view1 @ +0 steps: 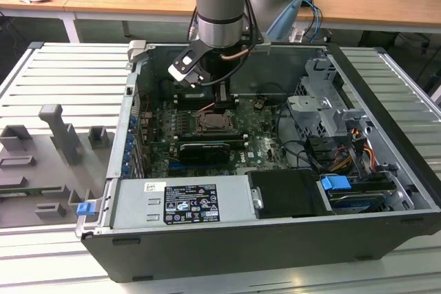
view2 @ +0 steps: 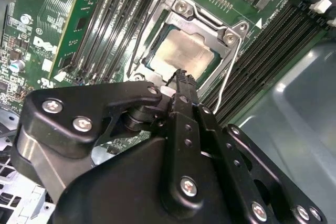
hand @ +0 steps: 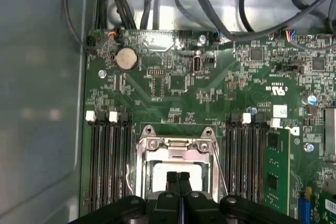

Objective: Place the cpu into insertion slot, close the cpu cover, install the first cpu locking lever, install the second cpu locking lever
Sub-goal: 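Close the cpu cover, then install the first cpu locking lever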

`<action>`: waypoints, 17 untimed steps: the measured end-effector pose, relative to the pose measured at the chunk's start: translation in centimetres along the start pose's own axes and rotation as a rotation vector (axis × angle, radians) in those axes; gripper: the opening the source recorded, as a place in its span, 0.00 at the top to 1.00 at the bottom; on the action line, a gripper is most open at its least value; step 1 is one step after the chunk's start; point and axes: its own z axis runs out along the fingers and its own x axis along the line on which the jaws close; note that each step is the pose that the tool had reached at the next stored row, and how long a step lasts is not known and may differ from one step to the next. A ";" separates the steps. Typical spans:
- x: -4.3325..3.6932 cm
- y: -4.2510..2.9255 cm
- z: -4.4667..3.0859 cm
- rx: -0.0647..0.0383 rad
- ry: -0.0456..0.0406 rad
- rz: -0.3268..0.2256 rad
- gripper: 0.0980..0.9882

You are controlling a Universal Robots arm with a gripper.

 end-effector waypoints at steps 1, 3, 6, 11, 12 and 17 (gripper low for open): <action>0.00 -0.10 -0.01 0.000 0.0000 0.000 0.99; 0.00 -0.19 -0.01 0.000 0.0000 0.000 0.99; 0.01 -0.33 -0.02 0.000 0.0000 0.000 0.99; 0.03 -0.31 -0.57 0.000 -0.0024 0.000 0.99; 0.03 -0.30 -0.63 0.000 -0.0027 0.000 0.99; 0.04 -0.29 -0.82 0.000 -0.0031 0.000 0.99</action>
